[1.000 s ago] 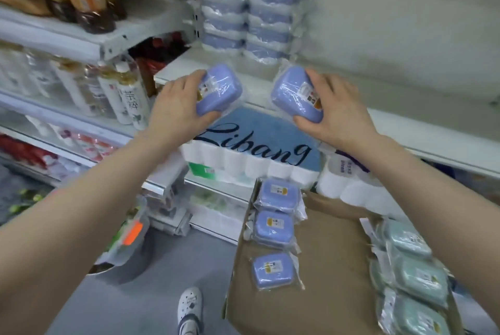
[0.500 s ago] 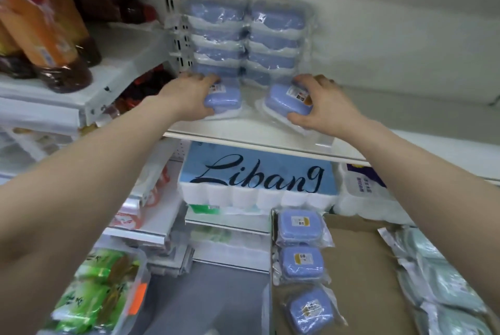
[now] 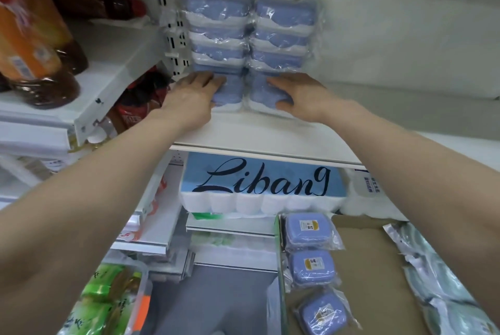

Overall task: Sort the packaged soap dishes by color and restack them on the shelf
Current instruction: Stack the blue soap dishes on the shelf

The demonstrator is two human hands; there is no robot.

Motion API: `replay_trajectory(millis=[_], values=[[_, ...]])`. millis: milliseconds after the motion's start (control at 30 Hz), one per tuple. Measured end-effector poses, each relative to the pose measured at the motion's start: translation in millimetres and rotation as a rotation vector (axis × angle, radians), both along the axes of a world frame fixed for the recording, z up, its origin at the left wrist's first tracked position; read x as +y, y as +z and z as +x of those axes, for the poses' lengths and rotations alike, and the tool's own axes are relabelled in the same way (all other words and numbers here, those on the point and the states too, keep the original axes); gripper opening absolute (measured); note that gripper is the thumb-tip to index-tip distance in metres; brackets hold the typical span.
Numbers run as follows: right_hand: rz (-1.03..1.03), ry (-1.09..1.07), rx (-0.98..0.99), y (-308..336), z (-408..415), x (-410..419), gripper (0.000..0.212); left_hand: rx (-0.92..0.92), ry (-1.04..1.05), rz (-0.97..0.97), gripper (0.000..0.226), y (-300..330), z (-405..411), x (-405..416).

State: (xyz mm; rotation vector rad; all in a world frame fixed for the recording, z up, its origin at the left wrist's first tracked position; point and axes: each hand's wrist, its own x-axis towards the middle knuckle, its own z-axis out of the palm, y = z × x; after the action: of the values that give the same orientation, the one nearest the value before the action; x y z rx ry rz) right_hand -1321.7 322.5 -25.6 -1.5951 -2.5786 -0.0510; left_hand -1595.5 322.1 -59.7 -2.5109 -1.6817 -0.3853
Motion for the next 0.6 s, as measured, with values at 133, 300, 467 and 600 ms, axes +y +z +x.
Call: replay_trajectory(millis=[133,300,467,600], values=[[0.038,0.003,-0.052,-16,1,6,0.055,0.001,0.009,0.007,0.059,-1,0,0],[0.075,0.006,-0.068,-21,2,0,0.055,0.056,0.007,0.057,0.059,-1,3,-4],[0.154,0.006,-0.028,-20,10,-20,0.051,0.060,0.007,0.121,0.058,3,14,-23],[0.208,0.016,-0.045,-17,32,-41,0.052,0.027,-0.001,0.185,0.055,10,37,-50]])
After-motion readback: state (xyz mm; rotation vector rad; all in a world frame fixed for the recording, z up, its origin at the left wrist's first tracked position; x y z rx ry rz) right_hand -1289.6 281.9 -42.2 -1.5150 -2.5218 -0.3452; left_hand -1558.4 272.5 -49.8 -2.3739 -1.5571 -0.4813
